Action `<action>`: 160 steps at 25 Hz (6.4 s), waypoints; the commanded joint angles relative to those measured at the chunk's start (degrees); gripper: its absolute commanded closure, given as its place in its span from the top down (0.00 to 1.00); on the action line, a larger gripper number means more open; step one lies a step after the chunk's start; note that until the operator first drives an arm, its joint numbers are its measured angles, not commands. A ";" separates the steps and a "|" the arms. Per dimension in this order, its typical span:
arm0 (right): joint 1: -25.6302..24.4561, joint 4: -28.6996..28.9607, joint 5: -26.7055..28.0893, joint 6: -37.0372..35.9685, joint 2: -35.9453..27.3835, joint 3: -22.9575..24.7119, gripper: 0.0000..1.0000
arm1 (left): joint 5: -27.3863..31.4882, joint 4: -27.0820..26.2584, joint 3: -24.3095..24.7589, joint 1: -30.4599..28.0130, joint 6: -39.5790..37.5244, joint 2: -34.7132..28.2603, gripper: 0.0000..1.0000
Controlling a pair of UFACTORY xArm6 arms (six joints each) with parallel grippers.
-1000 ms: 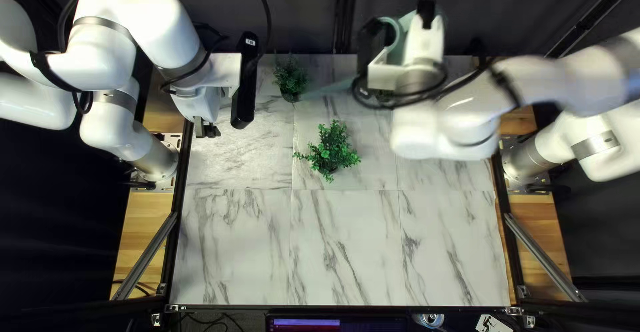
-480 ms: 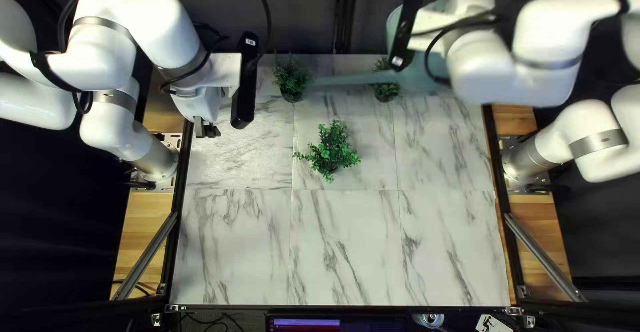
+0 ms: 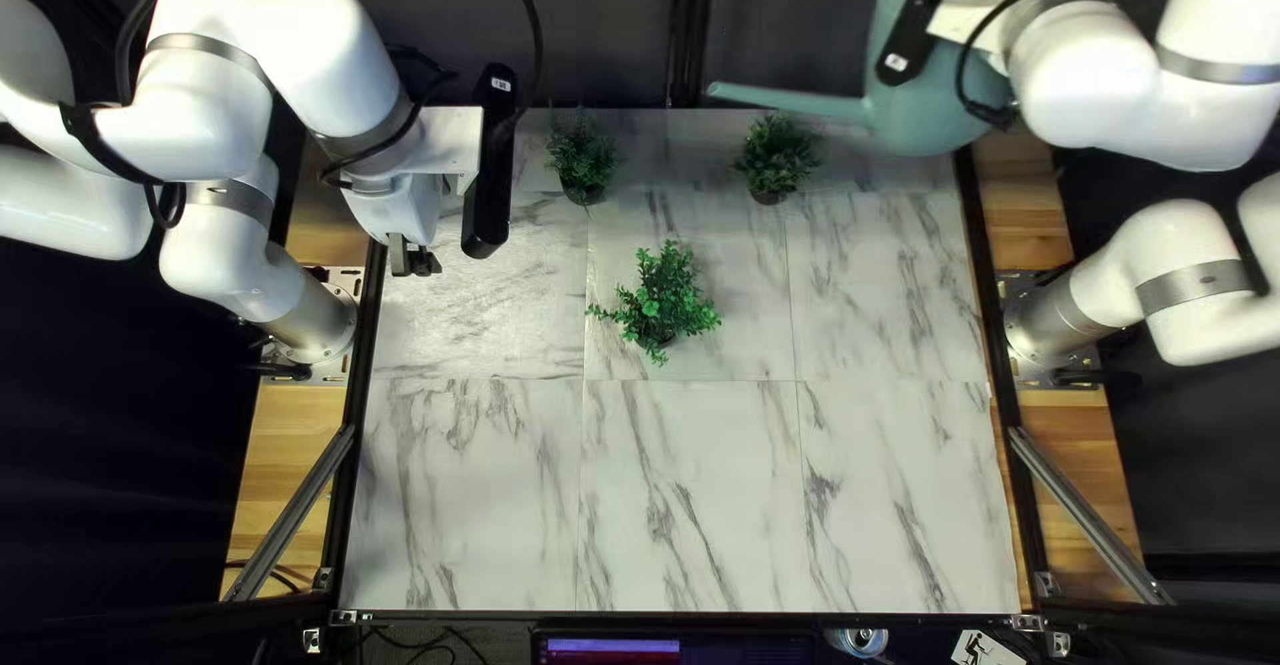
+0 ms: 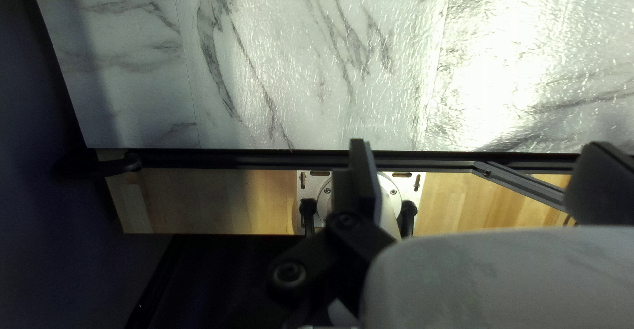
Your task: Lift water spout off of table. Pick up water spout to simulate watering fake plants
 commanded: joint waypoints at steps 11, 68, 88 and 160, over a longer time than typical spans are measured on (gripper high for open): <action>0.97 -2.30 7.09 2.62 -6.98 7.91 0.00 | 0.00 0.00 0.00 0.00 0.00 0.00 1.00; 15.50 2.14 19.66 12.11 2.45 25.67 0.00 | 0.00 0.00 0.00 0.00 0.00 0.00 1.00; 8.81 0.09 14.27 14.70 10.03 25.43 0.00 | 0.00 0.00 0.00 0.00 0.00 0.00 1.00; 13.43 -0.31 16.26 9.22 8.39 18.72 0.00 | 0.00 0.00 0.00 0.00 0.00 0.00 1.00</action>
